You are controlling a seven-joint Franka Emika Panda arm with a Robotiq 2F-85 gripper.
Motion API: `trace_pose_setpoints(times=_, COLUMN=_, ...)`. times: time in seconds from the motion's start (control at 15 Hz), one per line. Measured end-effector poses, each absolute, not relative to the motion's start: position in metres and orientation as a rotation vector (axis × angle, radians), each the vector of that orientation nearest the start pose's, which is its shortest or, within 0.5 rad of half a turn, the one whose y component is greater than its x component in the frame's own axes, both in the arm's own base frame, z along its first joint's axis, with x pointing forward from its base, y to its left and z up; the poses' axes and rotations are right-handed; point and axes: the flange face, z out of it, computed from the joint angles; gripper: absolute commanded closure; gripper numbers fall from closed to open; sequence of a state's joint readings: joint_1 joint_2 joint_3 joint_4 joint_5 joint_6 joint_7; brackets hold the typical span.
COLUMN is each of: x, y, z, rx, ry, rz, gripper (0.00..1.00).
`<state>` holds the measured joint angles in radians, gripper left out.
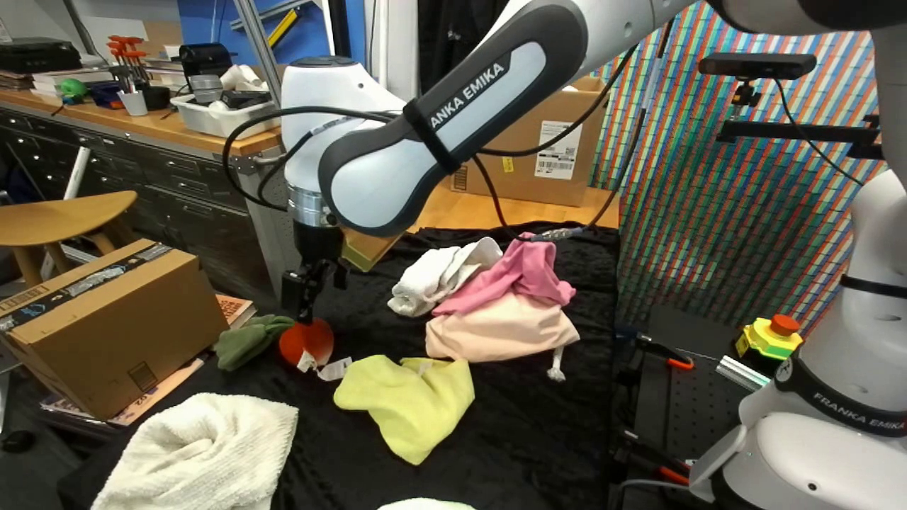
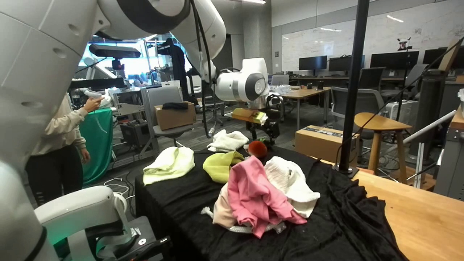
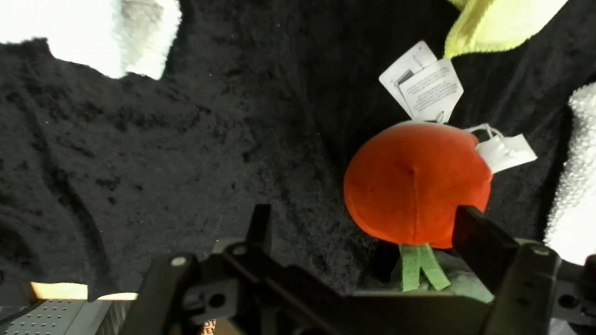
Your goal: Put the things on one heap
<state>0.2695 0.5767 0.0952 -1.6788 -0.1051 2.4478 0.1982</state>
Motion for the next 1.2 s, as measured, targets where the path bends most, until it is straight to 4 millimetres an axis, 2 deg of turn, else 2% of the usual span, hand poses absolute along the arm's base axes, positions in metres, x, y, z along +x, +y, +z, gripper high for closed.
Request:
trace_pose_setpoints(times=0.47, x=0.675, y=0.255, z=0.266, rx=-3.091, ry=-0.140, rz=-0.335, gripper=0.00)
trace_pose_setpoints(times=1.2, x=0.679, y=0.266, z=0.255, rx=-3.038, ry=0.014, rz=-0.173, gripper=0.00)
